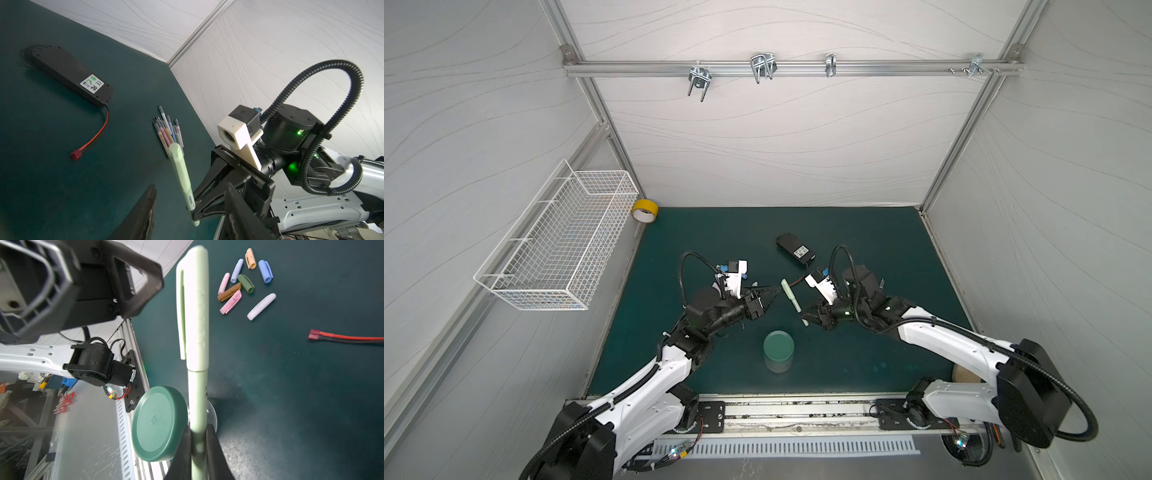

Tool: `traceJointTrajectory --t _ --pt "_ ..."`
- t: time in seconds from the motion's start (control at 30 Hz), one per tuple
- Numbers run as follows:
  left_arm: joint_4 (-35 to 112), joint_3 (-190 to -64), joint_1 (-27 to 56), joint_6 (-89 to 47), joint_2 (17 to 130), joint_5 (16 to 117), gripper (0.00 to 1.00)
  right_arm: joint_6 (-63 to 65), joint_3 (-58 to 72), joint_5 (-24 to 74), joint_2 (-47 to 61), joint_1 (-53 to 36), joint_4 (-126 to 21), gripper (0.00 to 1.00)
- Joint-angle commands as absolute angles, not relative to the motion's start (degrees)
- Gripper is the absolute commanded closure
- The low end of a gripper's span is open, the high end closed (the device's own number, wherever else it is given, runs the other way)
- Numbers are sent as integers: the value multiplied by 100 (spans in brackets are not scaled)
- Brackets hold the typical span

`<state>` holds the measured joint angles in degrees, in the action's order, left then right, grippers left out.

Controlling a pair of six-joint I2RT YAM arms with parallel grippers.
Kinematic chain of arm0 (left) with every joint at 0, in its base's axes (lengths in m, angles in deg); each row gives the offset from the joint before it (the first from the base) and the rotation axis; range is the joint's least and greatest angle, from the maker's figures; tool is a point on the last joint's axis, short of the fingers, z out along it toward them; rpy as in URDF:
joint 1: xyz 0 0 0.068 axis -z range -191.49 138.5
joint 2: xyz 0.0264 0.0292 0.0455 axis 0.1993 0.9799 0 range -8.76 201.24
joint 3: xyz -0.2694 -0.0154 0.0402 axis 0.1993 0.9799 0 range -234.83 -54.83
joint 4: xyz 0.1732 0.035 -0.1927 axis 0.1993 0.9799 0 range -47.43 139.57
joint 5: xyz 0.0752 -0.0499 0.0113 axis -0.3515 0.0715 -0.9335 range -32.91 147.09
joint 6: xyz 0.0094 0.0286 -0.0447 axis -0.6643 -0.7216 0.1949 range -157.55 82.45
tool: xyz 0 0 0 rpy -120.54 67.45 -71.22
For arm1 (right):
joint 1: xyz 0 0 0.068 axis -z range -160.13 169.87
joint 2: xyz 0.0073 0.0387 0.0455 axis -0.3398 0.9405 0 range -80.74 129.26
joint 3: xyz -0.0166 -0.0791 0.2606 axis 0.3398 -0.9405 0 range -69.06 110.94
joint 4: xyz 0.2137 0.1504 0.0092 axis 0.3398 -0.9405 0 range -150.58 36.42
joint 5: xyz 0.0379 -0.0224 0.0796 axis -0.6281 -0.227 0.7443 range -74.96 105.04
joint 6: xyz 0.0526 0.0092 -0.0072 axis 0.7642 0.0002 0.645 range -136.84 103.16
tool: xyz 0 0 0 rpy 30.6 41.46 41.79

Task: Open the pen caps
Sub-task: 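Close the left gripper on the pale green cap above the right gripper, then pull the grippers apart, separating the pale green cap from the pen body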

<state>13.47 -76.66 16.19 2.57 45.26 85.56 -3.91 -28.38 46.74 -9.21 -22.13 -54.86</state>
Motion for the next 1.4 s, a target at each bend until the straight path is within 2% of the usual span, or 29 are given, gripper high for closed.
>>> traceJointTrajectory --t 0.0,0.33,0.6,0.9,1.1,1.27,1.37 --pt "1026 -7969 1708 112 4703 8801 48 -348 -2837 4920 -868 -2276 -5248 100" --pt "1162 -8157 1881 86 5007 8845 56 -577 -2830 4905 -833 -2594 -5132 100" --pt "1183 -8193 1890 112 5117 8839 70 -682 -2737 4796 -703 -2819 -5168 100" --pt "1325 -8163 1891 153 5069 8580 100 -723 -2714 4656 -697 -2822 -5259 100" --pt "1589 -8026 1884 924 4885 7052 100 -806 -2642 3899 -701 -2823 -5600 100" --pt "2674 -8566 1861 1012 4688 6100 100 -1136 -2593 3057 -697 -2922 -5969 100" --pt "3021 -8880 1547 1120 4777 6210 100 -1280 -2525 2842 -602 -2921 -6205 100"
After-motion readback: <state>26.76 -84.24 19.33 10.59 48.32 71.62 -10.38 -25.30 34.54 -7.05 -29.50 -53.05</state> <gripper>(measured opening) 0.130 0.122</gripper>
